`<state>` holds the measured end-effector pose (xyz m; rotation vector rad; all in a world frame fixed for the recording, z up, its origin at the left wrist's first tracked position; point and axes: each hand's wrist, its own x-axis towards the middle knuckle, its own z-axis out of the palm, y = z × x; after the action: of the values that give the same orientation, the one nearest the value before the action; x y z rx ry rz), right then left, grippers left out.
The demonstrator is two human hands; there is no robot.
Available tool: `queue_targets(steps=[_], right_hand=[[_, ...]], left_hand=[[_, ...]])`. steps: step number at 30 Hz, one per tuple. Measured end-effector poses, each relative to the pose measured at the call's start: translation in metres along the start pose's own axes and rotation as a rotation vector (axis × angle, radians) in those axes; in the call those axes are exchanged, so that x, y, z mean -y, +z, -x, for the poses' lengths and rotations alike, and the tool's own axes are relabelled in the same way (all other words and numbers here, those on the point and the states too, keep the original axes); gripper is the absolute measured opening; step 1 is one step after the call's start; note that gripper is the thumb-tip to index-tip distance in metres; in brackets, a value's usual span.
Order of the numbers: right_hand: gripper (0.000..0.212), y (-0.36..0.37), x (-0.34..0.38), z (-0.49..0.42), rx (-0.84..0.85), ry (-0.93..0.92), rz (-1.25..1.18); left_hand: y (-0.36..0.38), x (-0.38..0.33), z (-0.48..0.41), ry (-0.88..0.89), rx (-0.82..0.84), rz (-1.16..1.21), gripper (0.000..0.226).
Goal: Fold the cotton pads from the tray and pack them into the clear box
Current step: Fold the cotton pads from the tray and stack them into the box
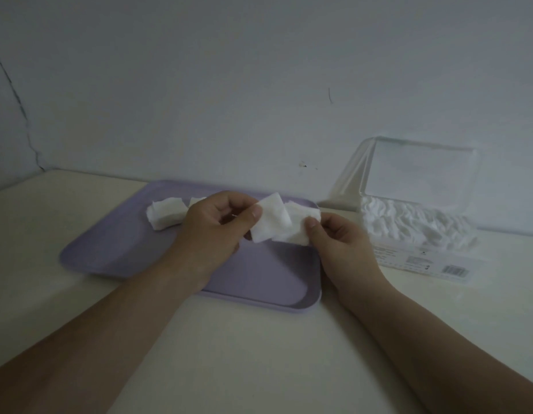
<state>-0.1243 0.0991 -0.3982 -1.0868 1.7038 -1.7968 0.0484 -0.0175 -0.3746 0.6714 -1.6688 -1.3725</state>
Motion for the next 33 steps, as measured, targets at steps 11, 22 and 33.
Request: queue_targets(steps=[11,22,33], right_hand=[[0.015,0.005,0.002,0.002,0.159,0.013,-0.015],[0.017,0.003,-0.001,0.002,0.209,-0.057,0.028],[0.056,0.013,0.005,0.009,0.202,-0.111,0.425]], left_hand=[[0.006,0.003,0.003,0.045,0.135,-0.092,0.008],[0.004,0.011,0.001,0.093,0.128,-0.225,0.044],[0.008,0.009,0.002,0.095,0.209,-0.400,0.022]])
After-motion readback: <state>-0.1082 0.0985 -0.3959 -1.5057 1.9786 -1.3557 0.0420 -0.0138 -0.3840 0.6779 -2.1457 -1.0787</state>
